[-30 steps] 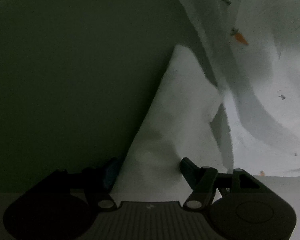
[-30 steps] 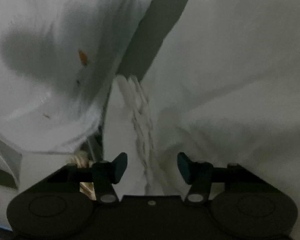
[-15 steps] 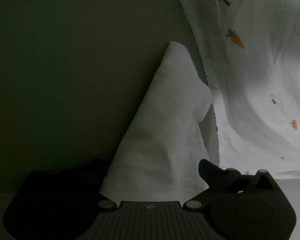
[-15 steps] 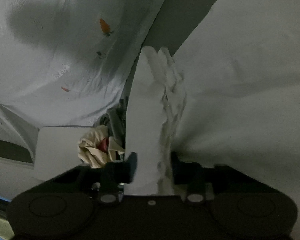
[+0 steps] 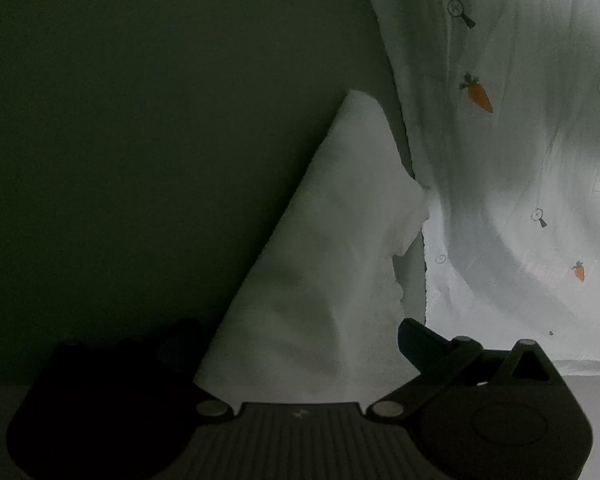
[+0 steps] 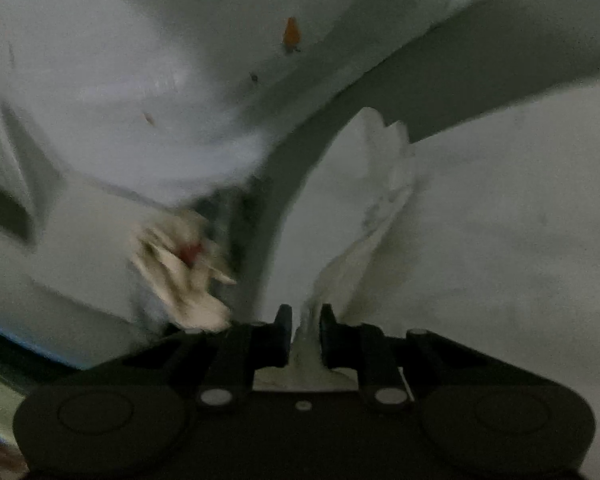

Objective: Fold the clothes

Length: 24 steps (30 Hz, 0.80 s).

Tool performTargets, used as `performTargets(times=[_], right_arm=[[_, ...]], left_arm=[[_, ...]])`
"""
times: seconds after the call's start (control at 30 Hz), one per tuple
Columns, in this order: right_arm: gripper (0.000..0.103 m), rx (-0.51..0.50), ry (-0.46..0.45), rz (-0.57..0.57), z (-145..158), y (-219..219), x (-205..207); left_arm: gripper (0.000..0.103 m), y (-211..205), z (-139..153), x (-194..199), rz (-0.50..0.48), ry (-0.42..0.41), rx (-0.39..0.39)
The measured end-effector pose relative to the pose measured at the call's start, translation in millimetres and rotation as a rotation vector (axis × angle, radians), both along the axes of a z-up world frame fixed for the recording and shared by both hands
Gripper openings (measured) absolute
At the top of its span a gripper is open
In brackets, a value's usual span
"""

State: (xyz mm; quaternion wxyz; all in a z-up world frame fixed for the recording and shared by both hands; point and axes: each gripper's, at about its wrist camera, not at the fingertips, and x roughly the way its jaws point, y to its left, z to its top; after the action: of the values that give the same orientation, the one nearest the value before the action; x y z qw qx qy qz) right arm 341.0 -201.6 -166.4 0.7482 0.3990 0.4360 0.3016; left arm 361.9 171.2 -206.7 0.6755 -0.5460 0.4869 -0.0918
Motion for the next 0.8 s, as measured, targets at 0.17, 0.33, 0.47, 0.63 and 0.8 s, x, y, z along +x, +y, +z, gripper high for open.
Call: performTargets(times=[0.17, 0.33, 0.47, 0.63, 0.8], right_arm=[[0.02, -0.192, 0.184, -0.016, -34.7, 9.2, 17.0], [0.034, -0.089, 0.249, -0.044, -42.1, 10.2, 26.8], [0.024, -0.179, 0.196, -0.008, -28.9, 18.0, 27.8], [0.016, -0.292, 0.081, 0.028, 0.9, 23.4, 10.3], [0.017, -0.182, 0.053, 0.065, -2.2, 21.7, 11.8]], left_arm=[[0.103, 0.0, 1.0, -1.2, 0.004, -0.003, -0.013], [0.103, -4.2, 4.2, 0.9, 0.005, -0.003, -0.002], [0.103, -5.2, 8.1, 0.6, 0.006, 0.003, 0.0], [0.103, -9.7, 13.7, 0.3, -0.003, 0.001, 0.029], [0.103, -15.5, 19.9, 0.5, -0.021, -0.005, 0.071]])
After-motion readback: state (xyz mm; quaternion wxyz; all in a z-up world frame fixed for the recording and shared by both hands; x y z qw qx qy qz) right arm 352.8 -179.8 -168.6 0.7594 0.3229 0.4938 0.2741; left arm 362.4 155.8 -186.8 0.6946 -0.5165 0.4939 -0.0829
